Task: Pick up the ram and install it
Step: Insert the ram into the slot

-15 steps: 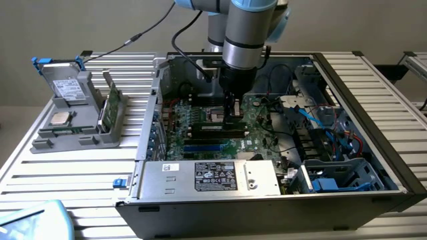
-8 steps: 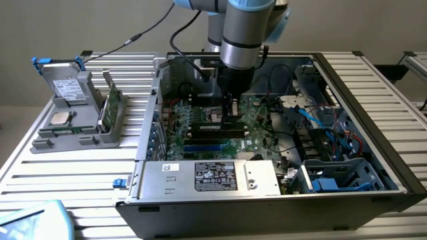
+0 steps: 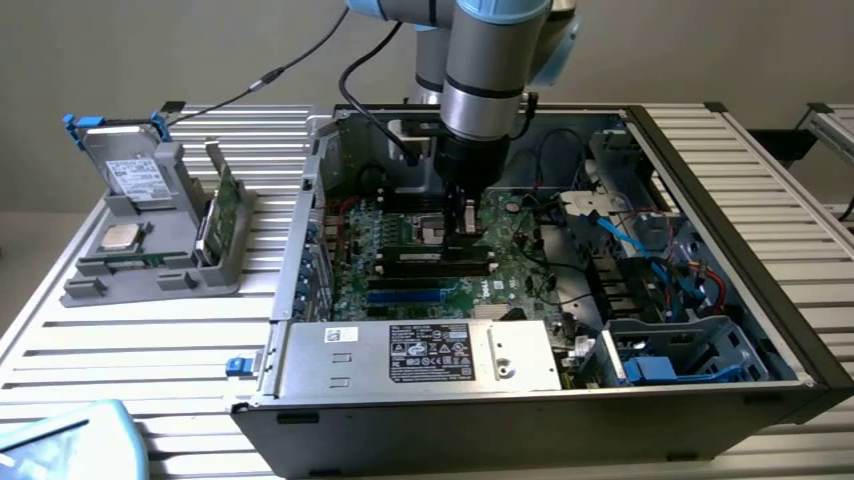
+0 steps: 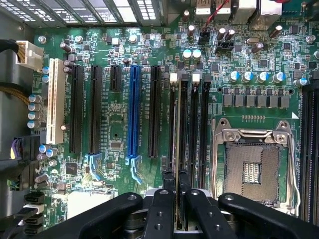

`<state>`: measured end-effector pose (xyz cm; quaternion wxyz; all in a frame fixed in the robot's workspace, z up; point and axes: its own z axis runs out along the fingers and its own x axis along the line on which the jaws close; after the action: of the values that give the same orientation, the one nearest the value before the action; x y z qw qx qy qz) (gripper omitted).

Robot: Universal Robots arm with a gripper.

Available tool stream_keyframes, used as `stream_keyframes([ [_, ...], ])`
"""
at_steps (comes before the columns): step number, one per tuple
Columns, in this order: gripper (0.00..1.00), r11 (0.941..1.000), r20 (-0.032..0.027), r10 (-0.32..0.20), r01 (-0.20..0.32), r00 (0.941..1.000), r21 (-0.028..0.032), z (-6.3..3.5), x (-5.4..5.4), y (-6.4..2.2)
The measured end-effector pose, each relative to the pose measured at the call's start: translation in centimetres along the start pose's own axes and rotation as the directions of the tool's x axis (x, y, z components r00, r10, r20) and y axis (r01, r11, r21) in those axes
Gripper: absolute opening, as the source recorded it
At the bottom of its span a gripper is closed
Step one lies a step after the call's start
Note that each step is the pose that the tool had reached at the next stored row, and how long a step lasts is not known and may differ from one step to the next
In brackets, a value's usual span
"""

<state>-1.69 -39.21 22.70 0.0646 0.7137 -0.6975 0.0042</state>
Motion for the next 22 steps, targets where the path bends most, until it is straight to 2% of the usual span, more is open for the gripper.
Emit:
stream_keyframes([
  [22, 0.14, 1.0, 0.0001, 0.0, 0.0, 1.0, 0.0, 0.04, 0.34, -0.19],
])
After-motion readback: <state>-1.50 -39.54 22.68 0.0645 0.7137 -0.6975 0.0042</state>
